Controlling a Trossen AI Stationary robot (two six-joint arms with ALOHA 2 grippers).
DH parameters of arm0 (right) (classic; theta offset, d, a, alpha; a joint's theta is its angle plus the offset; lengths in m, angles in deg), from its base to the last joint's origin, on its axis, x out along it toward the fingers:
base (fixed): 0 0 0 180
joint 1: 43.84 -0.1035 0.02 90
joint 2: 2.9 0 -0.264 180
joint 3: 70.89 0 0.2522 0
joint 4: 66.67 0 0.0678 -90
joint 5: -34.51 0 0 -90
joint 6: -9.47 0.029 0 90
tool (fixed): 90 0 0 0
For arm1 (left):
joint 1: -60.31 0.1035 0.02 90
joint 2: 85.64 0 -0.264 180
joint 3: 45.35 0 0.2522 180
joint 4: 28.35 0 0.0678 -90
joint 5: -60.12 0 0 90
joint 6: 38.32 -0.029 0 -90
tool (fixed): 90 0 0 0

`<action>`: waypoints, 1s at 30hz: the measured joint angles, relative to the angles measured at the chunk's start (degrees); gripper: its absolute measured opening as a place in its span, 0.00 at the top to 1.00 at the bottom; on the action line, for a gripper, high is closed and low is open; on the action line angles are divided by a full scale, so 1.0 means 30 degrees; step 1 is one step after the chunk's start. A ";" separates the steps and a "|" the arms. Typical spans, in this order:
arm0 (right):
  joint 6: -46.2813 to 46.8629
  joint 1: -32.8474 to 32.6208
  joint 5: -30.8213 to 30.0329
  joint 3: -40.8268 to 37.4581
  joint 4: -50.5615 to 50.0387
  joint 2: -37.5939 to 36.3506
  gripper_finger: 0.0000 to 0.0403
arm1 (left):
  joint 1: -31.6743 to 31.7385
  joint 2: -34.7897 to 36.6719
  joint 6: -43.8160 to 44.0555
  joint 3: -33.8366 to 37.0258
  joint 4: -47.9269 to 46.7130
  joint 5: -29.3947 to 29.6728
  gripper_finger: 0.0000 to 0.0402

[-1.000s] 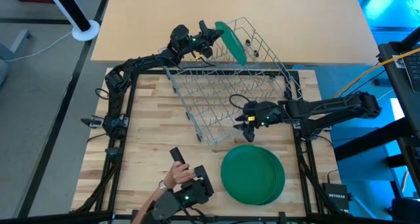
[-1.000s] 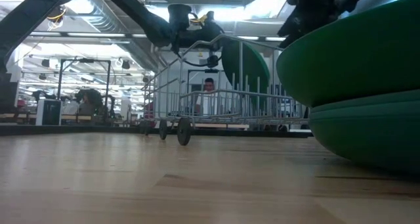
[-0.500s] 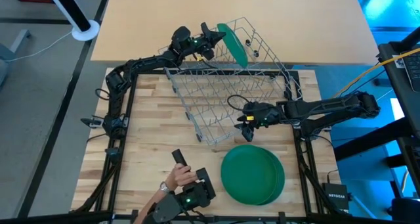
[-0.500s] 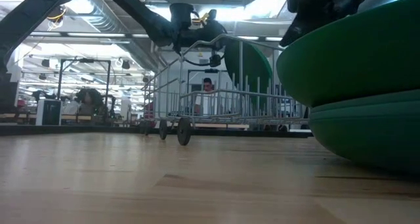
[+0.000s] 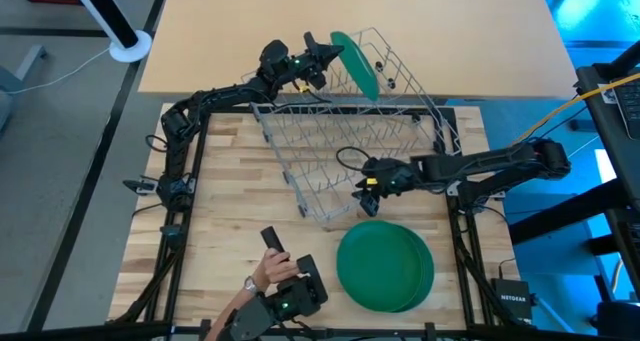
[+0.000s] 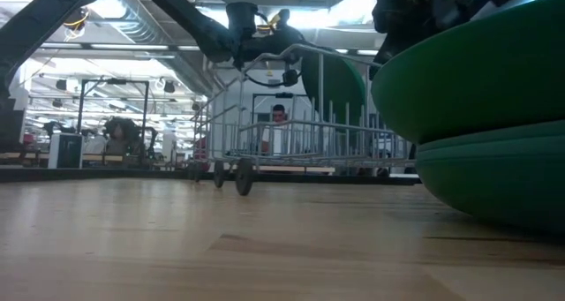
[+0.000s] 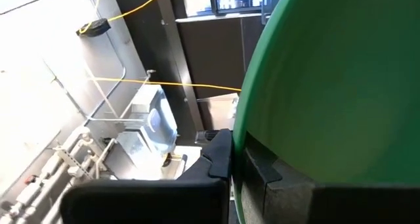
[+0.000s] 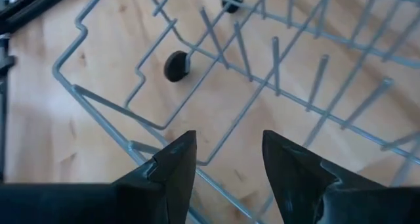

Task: Sort dishes
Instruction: Put the green plate into the dish rack

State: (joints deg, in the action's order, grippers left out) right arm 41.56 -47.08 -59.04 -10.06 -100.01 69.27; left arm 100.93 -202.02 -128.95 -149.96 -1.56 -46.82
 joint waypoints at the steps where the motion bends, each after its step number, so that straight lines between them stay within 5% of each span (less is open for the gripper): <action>1: 0.0087 0.0000 0.0289 0.0000 0.0006 0.0011 0.56 | 0.0000 0.0000 0.0182 0.0000 -0.0007 -0.0002 1.00; 8: 0.0294 -0.0022 0.1894 -0.0050 -0.0454 -0.0227 0.56 | 0.0000 0.0000 0.0412 0.0000 -0.0007 0.0013 1.00; 30: 0.0213 -0.0029 0.1383 -0.0073 -0.0977 -0.0281 0.56 | 0.0015 0.0043 0.2005 0.0000 -0.0838 0.1075 1.00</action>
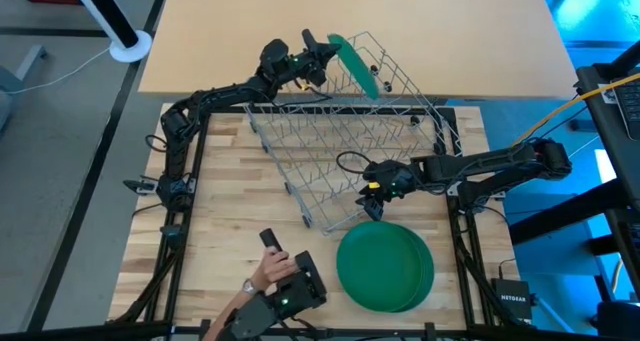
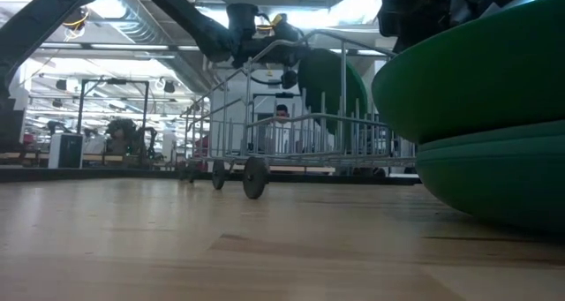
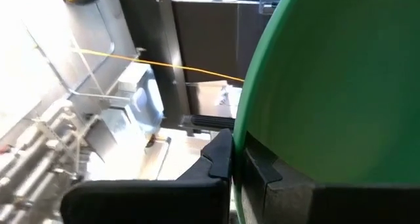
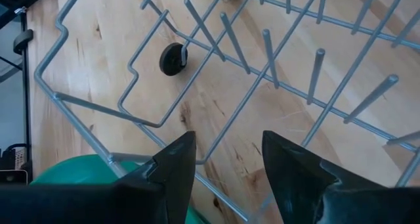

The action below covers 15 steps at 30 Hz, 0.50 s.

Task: Sort dishes
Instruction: Put the green plate into the dish rack

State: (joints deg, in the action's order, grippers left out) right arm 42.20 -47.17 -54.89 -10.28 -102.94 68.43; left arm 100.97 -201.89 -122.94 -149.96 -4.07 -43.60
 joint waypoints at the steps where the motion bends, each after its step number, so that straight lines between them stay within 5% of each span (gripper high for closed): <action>1: 0.0000 0.0000 0.0000 0.0000 -0.0037 -0.0012 0.56 | 0.0000 0.0014 0.0273 0.0000 -0.0409 -0.0012 1.00; 15: -0.0062 -0.0007 0.0007 -0.0036 -0.0181 0.0002 0.56 | -0.0007 0.0037 -0.0168 0.0120 -0.5244 0.0001 0.96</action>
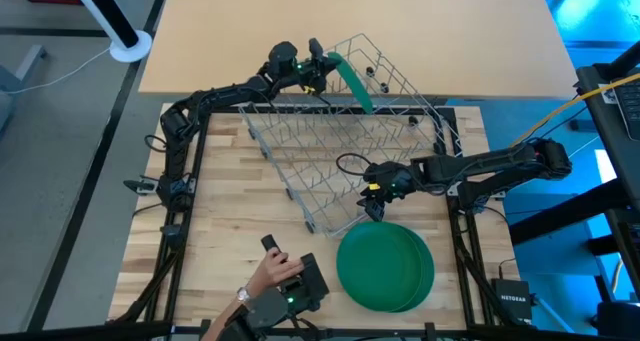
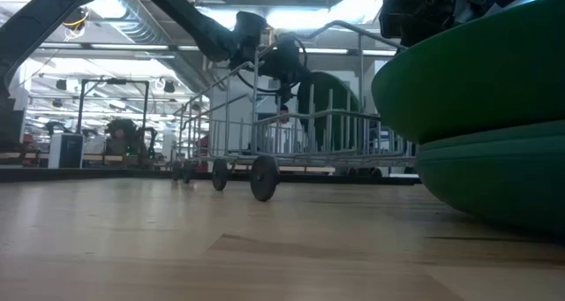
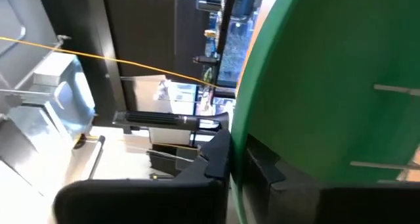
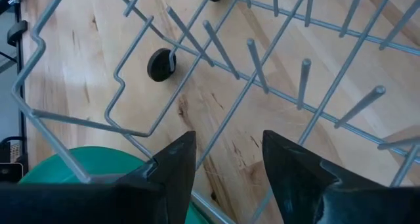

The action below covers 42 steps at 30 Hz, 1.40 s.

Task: Sort dishes
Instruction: Put the green plate into the dish rack

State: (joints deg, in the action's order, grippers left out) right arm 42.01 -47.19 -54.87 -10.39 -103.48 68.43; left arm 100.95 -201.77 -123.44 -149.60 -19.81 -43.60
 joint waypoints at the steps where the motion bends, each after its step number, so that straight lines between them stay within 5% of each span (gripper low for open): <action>1: 0.0004 0.0000 0.0000 0.0000 0.0019 0.0000 0.56 | 0.0002 0.0000 0.0009 0.0018 -0.0083 0.0000 0.94; 11: 0.0015 0.0000 0.0000 0.0007 0.0133 0.0000 0.56 | -0.0007 -0.0036 0.2903 0.0062 0.0287 0.0257 0.76; 20: 0.0033 0.0000 0.0007 0.0015 0.0148 0.0000 0.56 | -0.0338 0.0037 0.3351 0.0062 0.1128 0.4114 0.64; 25: 0.0062 0.0000 0.0007 0.0029 0.0155 -0.0165 0.56 | -0.0858 0.0172 0.5095 0.0062 0.1039 0.4787 0.63; 35: 0.0055 0.0004 -0.0011 0.0036 0.0144 -0.1324 0.56 | -0.1698 0.0295 0.2865 0.0047 -0.2419 0.6583 0.63; 42: -0.0182 0.0000 -0.0372 0.0036 0.0117 -0.1993 0.56 | -0.2151 0.0258 0.2747 0.0051 -0.1740 0.7680 0.63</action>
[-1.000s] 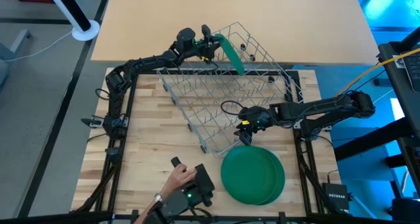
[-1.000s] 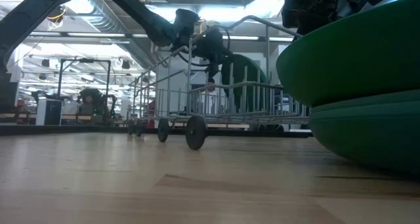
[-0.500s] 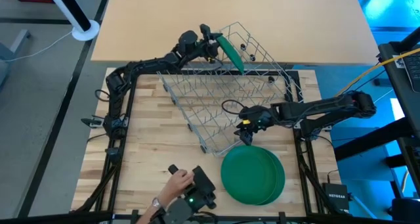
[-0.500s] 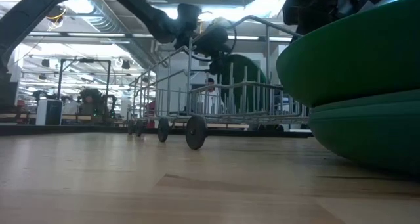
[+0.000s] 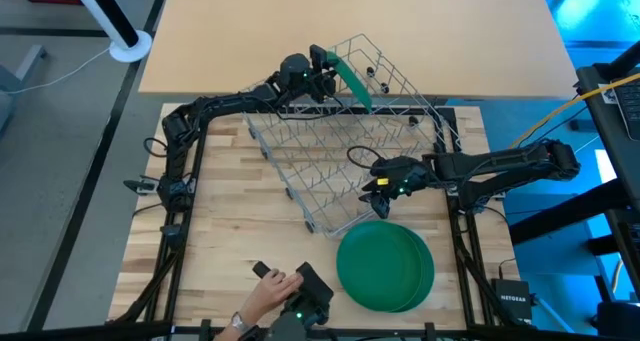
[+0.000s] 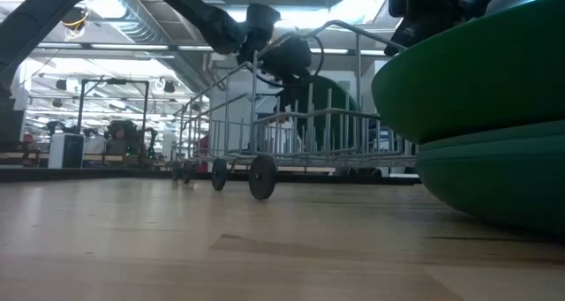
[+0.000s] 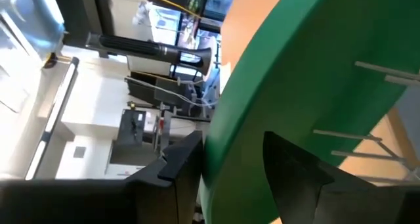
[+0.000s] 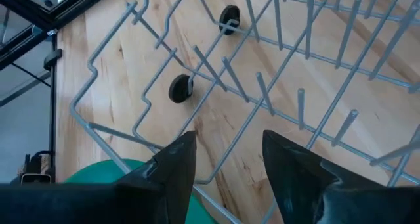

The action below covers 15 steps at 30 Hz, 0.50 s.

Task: Sort dishes
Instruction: Put the green plate into the dish rack

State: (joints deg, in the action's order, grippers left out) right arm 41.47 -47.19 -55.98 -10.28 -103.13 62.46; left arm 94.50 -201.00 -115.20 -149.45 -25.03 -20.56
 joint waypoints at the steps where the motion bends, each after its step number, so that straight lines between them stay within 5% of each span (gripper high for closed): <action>1: -0.0124 0.0000 0.0000 0.0000 0.0009 -0.0018 0.56 | -0.0061 -0.0014 0.0000 0.0007 0.0162 0.0002 0.63; 15: -0.0639 0.0000 0.0015 0.0007 -0.0166 -0.0018 0.56 | -0.0903 0.1370 0.1031 0.0040 -0.1209 0.0610 0.63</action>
State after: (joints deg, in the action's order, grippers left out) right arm 39.55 -47.19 -55.94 -10.26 -103.63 62.40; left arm 91.79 -196.89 -112.11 -149.33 -28.65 -18.73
